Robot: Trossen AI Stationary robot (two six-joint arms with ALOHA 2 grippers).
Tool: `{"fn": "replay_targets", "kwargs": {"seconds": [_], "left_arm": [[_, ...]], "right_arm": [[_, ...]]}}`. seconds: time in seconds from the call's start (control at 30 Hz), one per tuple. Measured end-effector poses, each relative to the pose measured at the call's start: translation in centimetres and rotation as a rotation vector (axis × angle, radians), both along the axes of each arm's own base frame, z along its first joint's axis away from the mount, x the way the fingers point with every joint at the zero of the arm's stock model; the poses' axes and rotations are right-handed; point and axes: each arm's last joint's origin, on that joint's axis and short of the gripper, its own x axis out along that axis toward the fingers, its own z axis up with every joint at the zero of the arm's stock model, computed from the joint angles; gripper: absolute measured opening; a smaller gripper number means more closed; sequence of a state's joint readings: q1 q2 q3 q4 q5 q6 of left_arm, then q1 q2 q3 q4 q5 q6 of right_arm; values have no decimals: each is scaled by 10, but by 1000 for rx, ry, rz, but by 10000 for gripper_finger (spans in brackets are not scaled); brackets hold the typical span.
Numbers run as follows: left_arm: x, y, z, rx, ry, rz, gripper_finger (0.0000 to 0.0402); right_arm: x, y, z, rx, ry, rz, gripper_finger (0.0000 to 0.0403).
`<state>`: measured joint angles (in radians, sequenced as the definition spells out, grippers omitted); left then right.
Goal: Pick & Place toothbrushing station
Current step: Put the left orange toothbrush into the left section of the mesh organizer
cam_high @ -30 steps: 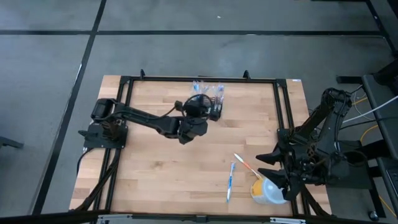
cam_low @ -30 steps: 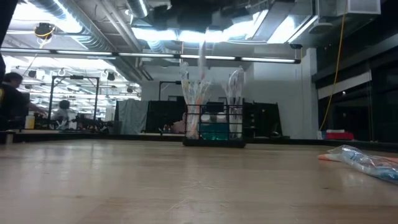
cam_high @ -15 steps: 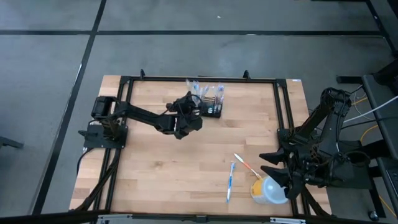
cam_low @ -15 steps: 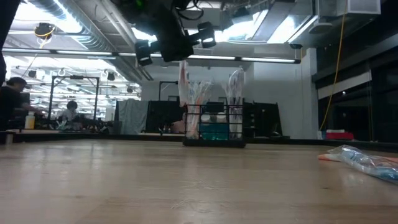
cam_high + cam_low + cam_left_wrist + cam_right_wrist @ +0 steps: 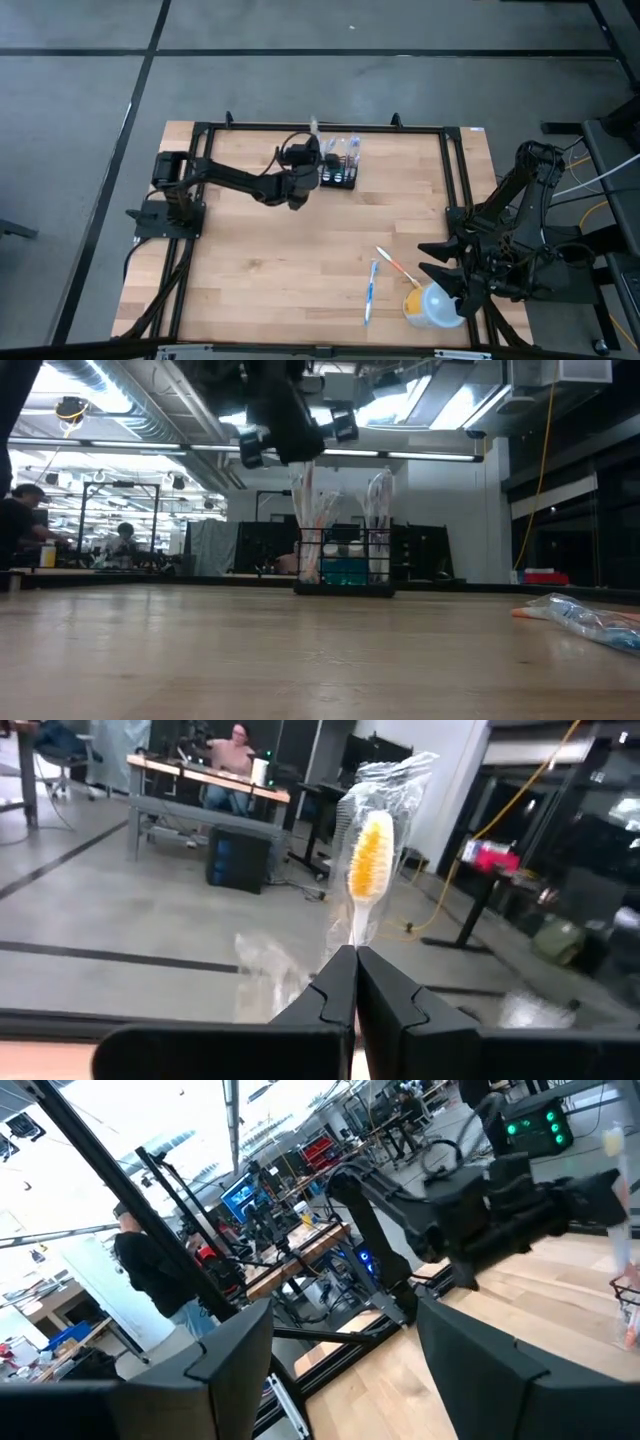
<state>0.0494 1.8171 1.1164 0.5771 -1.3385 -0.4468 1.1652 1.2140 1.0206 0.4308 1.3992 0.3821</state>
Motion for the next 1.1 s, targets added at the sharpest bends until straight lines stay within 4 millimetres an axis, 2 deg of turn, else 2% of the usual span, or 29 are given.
{"fn": "replay_targets", "kwargs": {"seconds": [0.23,0.57,0.83,0.97,1.1], "left_arm": [[13,16,-19,28,8,-59,2],[16,-12,-30,22,52,-47,2],[10,-35,-52,-37,-3,-20,2],[7,-37,-60,-57,0,-22,3],[4,-30,-70,-138,-20,-61,8]], "right_arm": [[0,-1,0,6,3,-19,251],[0,-1,0,4,7,-33,251],[0,-1,0,2,8,-33,251],[0,-1,0,2,8,-33,251],[0,-1,0,1,8,-33,251]]}}
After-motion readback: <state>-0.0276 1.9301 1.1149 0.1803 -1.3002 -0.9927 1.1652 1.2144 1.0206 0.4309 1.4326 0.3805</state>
